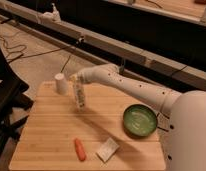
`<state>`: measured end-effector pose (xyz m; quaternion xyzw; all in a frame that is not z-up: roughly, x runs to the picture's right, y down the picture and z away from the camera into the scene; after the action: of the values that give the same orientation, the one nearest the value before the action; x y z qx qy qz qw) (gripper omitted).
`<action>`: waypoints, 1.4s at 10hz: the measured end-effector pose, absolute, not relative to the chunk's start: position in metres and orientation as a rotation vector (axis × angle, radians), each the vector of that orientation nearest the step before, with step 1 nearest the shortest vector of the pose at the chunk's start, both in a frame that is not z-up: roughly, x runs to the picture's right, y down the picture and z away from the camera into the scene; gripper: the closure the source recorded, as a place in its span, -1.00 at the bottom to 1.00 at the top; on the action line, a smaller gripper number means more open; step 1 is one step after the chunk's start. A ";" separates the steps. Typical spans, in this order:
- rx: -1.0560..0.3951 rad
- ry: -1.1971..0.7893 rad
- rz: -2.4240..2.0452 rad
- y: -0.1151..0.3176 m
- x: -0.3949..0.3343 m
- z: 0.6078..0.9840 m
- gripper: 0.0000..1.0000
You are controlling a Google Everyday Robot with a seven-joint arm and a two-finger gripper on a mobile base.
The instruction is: Stand the bottle upright
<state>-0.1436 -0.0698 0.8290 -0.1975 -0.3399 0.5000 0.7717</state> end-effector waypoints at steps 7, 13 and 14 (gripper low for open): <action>-0.361 -0.814 1.059 -0.074 -0.136 0.844 0.92; -0.327 -0.857 1.025 -0.064 -0.137 0.845 -0.13; -0.328 -0.857 1.024 -0.064 -0.138 0.845 -0.14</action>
<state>-0.1378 -0.0638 0.8447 -0.1513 -0.3955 0.4727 0.7728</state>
